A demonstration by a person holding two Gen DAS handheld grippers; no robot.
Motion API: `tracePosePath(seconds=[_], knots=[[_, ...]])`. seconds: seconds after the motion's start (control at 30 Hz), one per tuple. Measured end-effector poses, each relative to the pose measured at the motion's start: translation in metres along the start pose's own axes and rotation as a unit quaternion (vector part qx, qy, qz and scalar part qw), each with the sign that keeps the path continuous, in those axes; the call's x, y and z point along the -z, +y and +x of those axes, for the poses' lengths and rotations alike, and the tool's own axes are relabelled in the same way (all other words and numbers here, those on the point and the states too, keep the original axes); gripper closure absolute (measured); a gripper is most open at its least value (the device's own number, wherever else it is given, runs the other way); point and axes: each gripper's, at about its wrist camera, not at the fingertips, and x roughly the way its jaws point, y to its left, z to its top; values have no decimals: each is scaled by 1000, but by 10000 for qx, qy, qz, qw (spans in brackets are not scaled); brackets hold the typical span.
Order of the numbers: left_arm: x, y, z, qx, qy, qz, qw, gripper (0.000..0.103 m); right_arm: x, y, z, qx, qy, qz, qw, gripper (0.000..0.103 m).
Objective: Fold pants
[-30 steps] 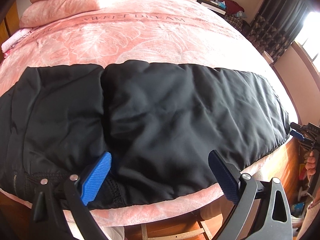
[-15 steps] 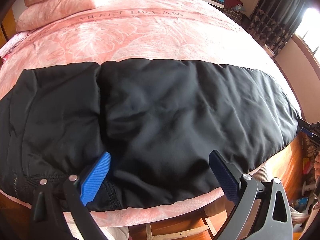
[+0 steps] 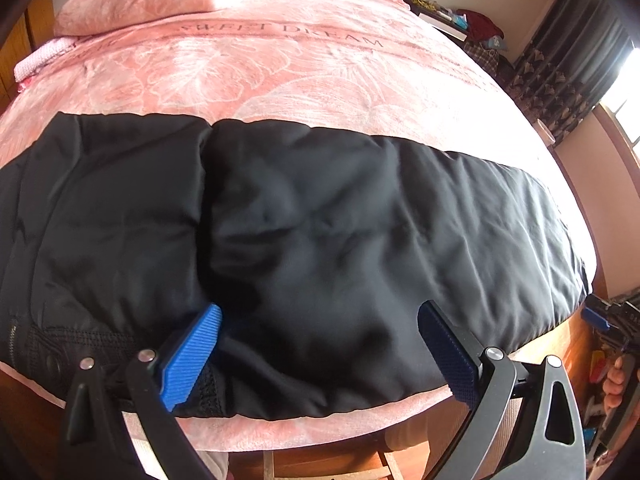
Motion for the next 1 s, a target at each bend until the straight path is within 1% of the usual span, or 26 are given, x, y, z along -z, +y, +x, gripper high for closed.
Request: tracePosePath(seconds=[0.07,0.17,0.2,0.33,0.4,0.43,0.47,0.53,0.57,0.63,0.7,0.77,0.83,0.97,1.0], knots=[[3,-4,-3,5,-47,-13,10000,4,2,3,7,-56,15,29,10000,50],[6,-6,-10,123,41,14,9999,4,2,5,12,-313,46,212,9993,50],[8,-5,-15,180,77,-19,9998,4,1,9,13,-309,46,180,9994,50],[27,8,-32,768,369,-419,9955,4,1,19,17,-207,54,19,9998,49],[35,17,-36,902,438,-684,9926,6,2,22,19,-194,73,-9,9998,49],[39,23,-36,1007,482,-852,9901,9,3,23,20,-204,78,-28,9998,49],[42,29,-35,1067,517,-1039,9875,11,4,25,21,-217,92,-35,9997,49],[46,41,-30,1160,586,-1394,9817,22,5,26,23,-227,120,-51,9997,49],[48,47,-27,1224,634,-1548,9783,24,5,27,25,-229,129,-53,9996,49],[48,56,-18,1378,724,-1818,9709,34,5,27,26,-249,142,-45,9996,49],[47,66,-9,1535,755,-2134,9619,37,4,27,26,-248,131,-52,9996,49],[45,77,1,1780,770,-2510,9483,37,4,28,26,-221,122,-72,9997,48],[44,86,8,1880,768,-2843,9370,38,4,28,27,-203,127,-86,9997,48],[40,93,21,1949,780,-3203,9238,40,5,29,28,-183,117,-128,9997,48],[40,93,23,1916,761,-3255,9228,45,4,30,28,-173,113,-140,9997,48]])
